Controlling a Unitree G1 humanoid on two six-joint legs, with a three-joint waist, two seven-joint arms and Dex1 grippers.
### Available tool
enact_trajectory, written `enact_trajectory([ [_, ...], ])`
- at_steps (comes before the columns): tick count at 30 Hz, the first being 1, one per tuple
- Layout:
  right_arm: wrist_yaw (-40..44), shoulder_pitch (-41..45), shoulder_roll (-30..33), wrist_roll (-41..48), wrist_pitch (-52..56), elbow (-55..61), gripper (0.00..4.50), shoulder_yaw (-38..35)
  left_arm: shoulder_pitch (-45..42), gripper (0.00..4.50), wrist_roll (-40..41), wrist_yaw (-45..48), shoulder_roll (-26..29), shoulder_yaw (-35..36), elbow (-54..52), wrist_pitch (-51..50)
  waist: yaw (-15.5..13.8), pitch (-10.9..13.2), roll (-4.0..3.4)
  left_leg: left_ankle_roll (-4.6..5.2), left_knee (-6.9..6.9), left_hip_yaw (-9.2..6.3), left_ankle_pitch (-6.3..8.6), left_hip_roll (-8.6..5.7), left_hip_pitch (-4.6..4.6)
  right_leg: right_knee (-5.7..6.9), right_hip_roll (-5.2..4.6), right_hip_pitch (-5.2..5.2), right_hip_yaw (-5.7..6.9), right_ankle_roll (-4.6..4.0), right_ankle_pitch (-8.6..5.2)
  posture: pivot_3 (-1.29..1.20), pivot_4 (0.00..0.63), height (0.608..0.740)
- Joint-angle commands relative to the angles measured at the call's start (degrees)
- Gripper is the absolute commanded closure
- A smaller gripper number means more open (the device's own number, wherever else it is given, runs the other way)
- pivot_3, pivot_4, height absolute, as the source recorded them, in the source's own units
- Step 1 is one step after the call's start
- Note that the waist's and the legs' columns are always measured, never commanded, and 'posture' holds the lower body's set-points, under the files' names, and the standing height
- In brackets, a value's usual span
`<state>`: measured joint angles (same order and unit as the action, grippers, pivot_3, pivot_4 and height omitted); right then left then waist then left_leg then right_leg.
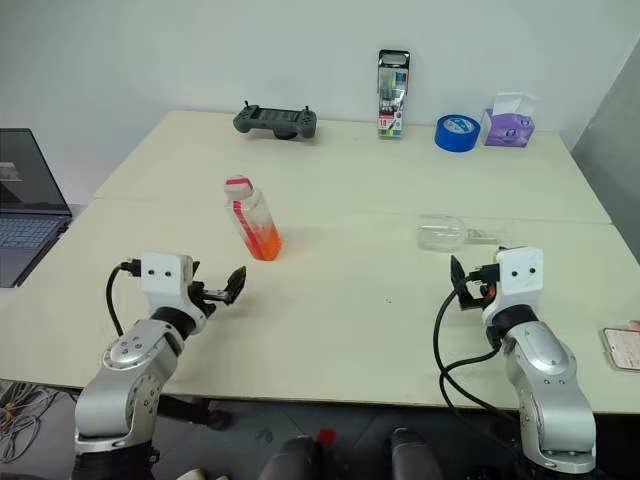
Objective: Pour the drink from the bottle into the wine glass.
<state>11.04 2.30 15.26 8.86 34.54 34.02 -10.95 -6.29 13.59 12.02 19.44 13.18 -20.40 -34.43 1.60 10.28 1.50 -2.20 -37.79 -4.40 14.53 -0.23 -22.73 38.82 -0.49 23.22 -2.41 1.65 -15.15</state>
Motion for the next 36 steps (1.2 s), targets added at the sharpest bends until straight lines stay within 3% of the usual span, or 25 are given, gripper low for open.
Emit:
enact_trajectory([
  [1,-0.55,-0.34,0.03,-0.01,-1.38,1.44,0.0,-0.13,-1.23,0.02,1.0,0.65,0.2,0.31,-1.9,0.95,0.0,0.0,0.0,0.0,0.0,0.0,0.0,0.0,0.0,0.0,0.0,0.0,0.0,0.0,0.0,0.0,0.15,0.74],
  [25,3.74,2.01,2.61,3.84,-0.65,1.13,0.0,-0.17,-2.01,0.02,0.45,-0.33,0.15,0.18,-0.91,2.37,0.0,0.01,0.0,0.0,0.0,0.03,0.0,0.0,0.01,-0.01,0.01,0.01,0.01,-0.01,-0.01,0.0,0.15,0.74],
  [28,9.89,6.47,5.9,11.24,2.43,1.17,0.0,-1.88,-2.85,0.02,0.33,-0.44,0.06,-0.19,-0.52,2.27,0.01,0.03,-0.01,0.0,0.0,0.03,0.0,0.0,0.01,-0.02,0.02,0.0,0.04,-0.01,-0.01,0.0,0.15,0.74],
  [32,19.59,15.29,12.87,27.65,10.93,1.01,0.0,-5.71,-4.48,0.02,0.17,-0.34,0.02,-0.65,0.66,2.36,0.01,0.14,-0.04,0.01,-0.02,0.04,0.0,-0.03,0.0,-0.04,0.22,-0.02,0.07,-0.01,0.0,0.0,0.15,0.74],
  [36,22.78,21.87,18.14,35.69,15.88,-1.98,0.0,-7.27,-6.04,0.02,-0.12,-0.38,-0.17,-1.05,2.19,2.83,-0.02,0.17,-0.07,0.03,-0.02,0.05,0.01,-0.03,-0.04,-0.06,0.22,-0.01,0.07,-0.01,0.0,0.0,0.15,0.74],
])
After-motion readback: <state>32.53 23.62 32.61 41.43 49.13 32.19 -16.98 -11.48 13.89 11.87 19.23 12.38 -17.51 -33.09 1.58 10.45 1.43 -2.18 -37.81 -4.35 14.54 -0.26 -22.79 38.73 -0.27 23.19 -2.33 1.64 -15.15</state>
